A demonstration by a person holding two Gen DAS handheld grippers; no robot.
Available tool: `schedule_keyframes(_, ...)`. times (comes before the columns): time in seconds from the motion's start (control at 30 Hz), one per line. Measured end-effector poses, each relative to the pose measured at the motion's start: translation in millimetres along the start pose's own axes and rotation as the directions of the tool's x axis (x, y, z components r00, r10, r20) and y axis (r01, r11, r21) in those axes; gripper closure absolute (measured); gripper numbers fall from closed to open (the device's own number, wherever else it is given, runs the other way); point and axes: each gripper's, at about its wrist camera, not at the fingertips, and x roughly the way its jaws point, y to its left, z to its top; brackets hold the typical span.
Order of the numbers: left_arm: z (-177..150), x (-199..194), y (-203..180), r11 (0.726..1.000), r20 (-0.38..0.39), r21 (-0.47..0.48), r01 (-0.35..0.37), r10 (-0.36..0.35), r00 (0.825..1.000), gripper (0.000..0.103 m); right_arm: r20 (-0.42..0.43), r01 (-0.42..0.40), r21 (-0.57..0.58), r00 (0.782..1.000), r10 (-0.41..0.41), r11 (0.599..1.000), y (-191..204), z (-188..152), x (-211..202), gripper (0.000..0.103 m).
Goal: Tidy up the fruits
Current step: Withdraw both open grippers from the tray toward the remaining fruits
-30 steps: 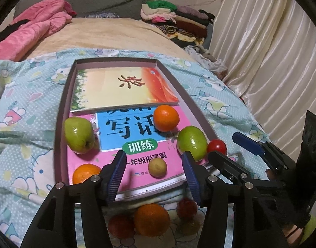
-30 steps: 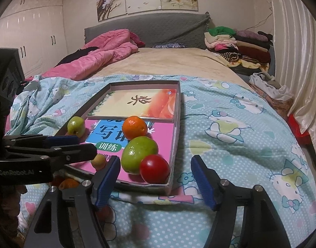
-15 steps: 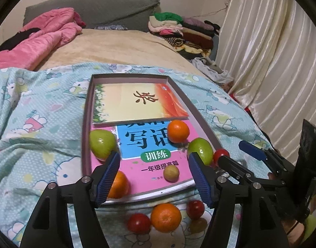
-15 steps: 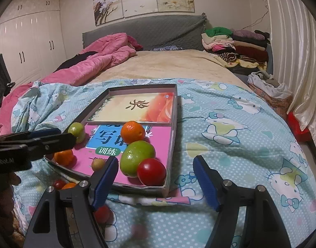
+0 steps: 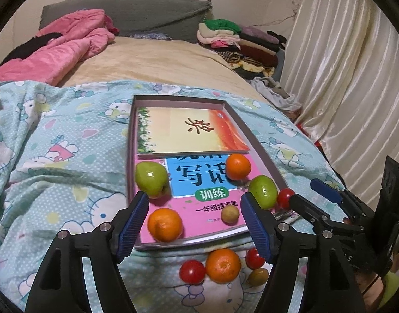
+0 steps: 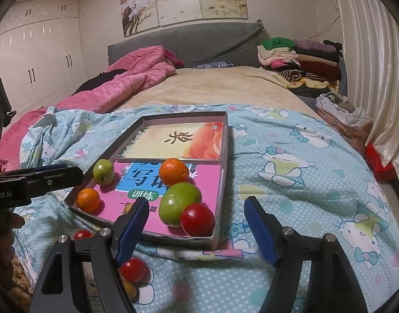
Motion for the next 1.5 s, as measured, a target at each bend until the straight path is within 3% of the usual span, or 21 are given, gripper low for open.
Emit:
schedule_keyframes(0.67, -16, -22, 20, 0.999, -0.027, -0.035, -0.042, 0.041, 0.999, 0.029, -0.014, -0.053, -0.039, 0.999, 0.053, 0.998, 19, -8, -22, 0.028)
schedule_keyframes(1.17, -27, -24, 15, 0.998, -0.073, 0.004, -0.060, 0.060, 0.996, 0.029, -0.076, -0.112, 0.039, 0.990, 0.115, 0.993, 24, -16, -28, 0.028)
schedule_keyframes(1.5, -45, -22, 6, 0.993, -0.135, 0.076, -0.091, 0.101, 0.986, 0.029, -0.106, -0.121, 0.005, 0.987, 0.121, 0.993, 39, -22, -31, 0.028)
